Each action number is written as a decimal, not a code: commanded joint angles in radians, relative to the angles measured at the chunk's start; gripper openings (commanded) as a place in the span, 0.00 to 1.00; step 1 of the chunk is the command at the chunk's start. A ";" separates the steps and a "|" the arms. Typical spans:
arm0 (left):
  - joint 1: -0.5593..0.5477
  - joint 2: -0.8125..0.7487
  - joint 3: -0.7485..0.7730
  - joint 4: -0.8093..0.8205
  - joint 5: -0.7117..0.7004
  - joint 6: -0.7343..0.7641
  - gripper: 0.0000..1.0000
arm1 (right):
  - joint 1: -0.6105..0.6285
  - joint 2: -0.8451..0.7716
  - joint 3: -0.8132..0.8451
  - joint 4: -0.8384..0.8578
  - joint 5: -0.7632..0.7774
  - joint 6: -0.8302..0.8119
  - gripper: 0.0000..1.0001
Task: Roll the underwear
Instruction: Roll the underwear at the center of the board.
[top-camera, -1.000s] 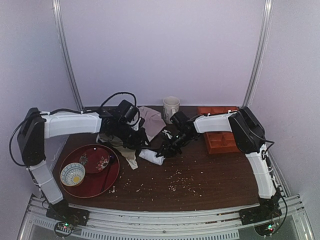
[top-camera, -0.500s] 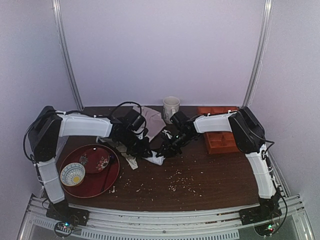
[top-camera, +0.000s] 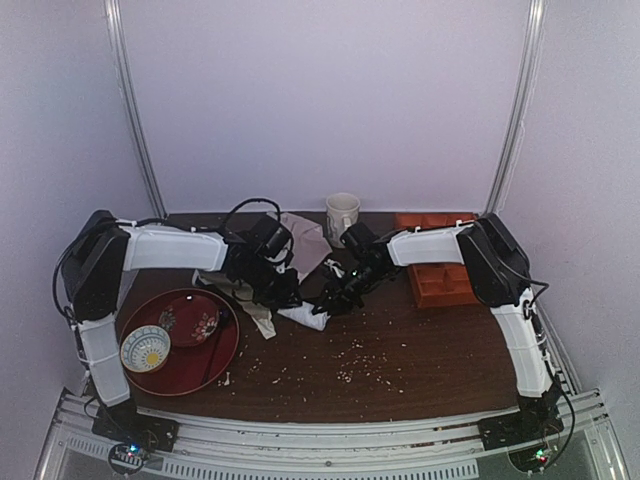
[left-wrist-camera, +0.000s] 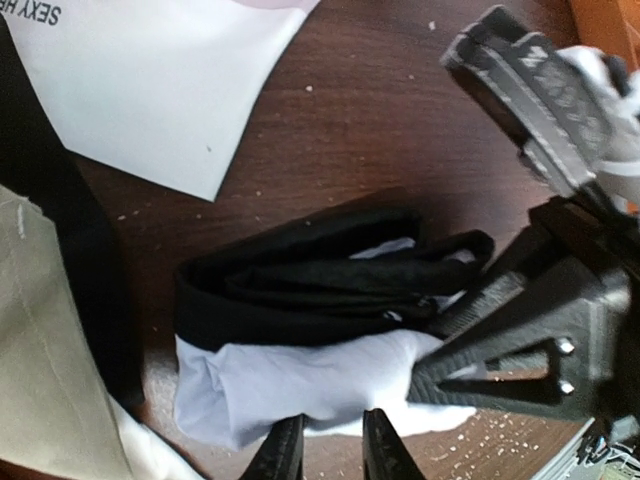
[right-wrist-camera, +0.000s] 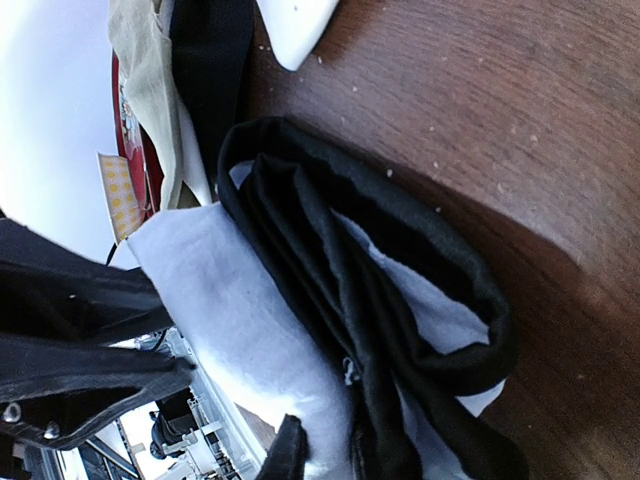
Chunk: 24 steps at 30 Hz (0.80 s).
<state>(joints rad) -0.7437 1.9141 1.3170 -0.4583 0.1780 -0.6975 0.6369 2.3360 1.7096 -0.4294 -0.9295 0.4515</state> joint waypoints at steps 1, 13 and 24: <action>0.011 0.056 0.024 -0.009 -0.051 -0.008 0.31 | 0.009 0.042 -0.025 -0.040 0.110 -0.011 0.00; 0.018 0.135 0.051 -0.080 -0.100 -0.033 0.31 | 0.009 -0.075 -0.136 0.107 0.106 -0.026 0.25; 0.020 0.160 0.062 -0.088 -0.077 -0.033 0.30 | 0.016 -0.298 -0.310 0.246 0.242 -0.078 0.19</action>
<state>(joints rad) -0.7364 2.0144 1.3884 -0.4805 0.1337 -0.7231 0.6395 2.1372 1.4582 -0.2234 -0.7795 0.4145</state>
